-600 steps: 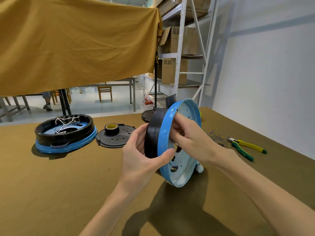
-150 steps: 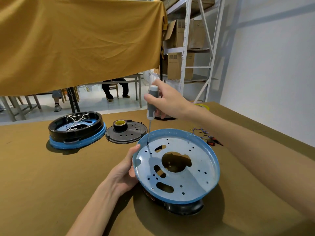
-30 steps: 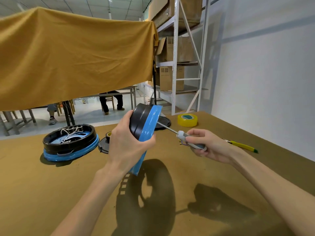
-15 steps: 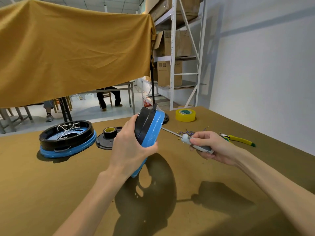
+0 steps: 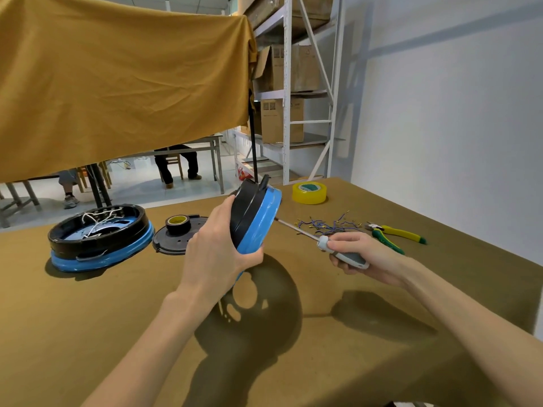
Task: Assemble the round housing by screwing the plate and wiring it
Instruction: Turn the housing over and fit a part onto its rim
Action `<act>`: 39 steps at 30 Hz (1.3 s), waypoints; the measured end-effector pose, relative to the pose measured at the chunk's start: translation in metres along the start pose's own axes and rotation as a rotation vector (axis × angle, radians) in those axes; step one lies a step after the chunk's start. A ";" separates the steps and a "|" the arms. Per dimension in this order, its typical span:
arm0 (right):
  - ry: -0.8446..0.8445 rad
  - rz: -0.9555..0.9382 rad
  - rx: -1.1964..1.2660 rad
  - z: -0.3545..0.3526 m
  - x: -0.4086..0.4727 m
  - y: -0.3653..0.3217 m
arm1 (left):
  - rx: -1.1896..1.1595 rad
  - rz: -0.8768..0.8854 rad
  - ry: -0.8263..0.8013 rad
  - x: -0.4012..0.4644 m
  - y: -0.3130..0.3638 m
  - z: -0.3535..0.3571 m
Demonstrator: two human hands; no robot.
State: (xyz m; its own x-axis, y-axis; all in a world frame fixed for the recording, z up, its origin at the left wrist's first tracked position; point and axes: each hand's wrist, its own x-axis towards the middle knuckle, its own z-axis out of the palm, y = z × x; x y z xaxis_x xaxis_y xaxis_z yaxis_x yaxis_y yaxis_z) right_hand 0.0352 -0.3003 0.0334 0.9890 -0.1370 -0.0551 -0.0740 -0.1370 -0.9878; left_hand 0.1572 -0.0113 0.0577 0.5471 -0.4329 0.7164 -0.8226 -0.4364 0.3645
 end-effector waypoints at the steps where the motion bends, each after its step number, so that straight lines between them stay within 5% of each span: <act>1: 0.098 0.022 -0.009 -0.003 0.000 0.007 | 0.008 0.003 -0.001 -0.003 0.000 0.002; 4: 0.421 0.072 -0.463 -0.007 0.006 0.032 | 0.011 0.097 -0.042 -0.013 0.004 0.011; 7: 0.494 0.100 -0.982 -0.004 0.013 0.052 | 0.063 0.310 -0.160 -0.023 0.009 0.030; 13: 0.559 0.134 -0.963 -0.004 0.020 0.053 | 0.215 0.506 -0.367 -0.052 -0.009 0.060; 18: 0.775 -0.202 -0.565 0.024 0.028 0.027 | 0.051 0.376 -0.397 -0.054 -0.017 0.057; 23: 0.345 -0.041 -0.665 0.063 0.035 0.012 | -0.115 0.002 -0.096 -0.055 -0.025 0.054; 27: 0.330 -0.047 -0.615 0.061 0.033 0.021 | -0.252 -0.375 -0.054 -0.057 -0.039 0.055; 31: 0.254 -0.023 -0.616 0.043 0.040 0.020 | -0.372 -0.441 -0.121 -0.054 -0.039 0.059; 36: 0.522 -0.025 -0.637 0.006 0.067 0.022 | -0.445 -0.451 -0.151 -0.041 -0.058 0.060; 39: 0.620 0.050 -0.919 -0.016 0.082 0.030 | -0.471 -0.483 -0.115 -0.036 -0.073 0.062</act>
State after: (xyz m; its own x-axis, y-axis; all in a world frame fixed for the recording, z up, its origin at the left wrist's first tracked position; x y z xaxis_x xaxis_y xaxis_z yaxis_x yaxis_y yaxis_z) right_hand 0.1124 -0.3317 0.0020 0.7660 -0.5947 0.2442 -0.4326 -0.7578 -0.4884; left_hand 0.2066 -0.0130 -0.0320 0.8616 -0.3678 0.3499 -0.4471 -0.2233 0.8662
